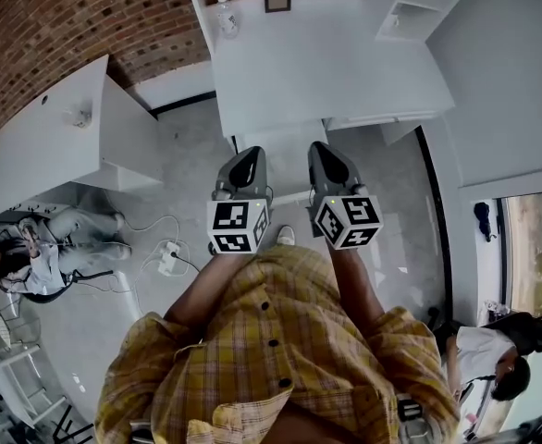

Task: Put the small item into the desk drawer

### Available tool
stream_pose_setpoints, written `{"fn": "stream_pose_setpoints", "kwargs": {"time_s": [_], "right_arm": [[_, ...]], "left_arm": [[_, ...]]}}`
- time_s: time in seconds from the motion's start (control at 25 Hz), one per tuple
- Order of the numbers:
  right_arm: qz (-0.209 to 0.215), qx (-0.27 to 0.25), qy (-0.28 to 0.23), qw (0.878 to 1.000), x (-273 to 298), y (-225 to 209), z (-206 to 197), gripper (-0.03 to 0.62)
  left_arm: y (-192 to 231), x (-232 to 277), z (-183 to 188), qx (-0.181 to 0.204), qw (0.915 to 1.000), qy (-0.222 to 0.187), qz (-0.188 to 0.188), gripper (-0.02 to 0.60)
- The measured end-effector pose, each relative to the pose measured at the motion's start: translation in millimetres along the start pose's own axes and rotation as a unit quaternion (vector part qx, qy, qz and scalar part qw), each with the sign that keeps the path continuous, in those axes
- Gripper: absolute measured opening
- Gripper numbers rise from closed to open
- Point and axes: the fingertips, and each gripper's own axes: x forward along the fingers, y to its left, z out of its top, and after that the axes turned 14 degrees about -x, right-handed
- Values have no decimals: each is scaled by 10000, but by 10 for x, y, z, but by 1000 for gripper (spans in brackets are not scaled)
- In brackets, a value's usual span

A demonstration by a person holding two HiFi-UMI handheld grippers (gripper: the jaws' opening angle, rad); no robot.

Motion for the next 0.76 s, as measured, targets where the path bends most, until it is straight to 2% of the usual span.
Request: {"fn": "stream_pose_setpoints", "kwargs": {"time_s": [0.32, 0.76], "right_arm": [[11, -132, -60, 9999, -23, 23, 31, -3], [36, -220, -136, 9997, 28, -7, 77, -3]], "left_arm": [[-88, -49, 77, 253, 9996, -112, -73, 2], [-111, 3, 170, 301, 9991, -249, -192, 2]]}}
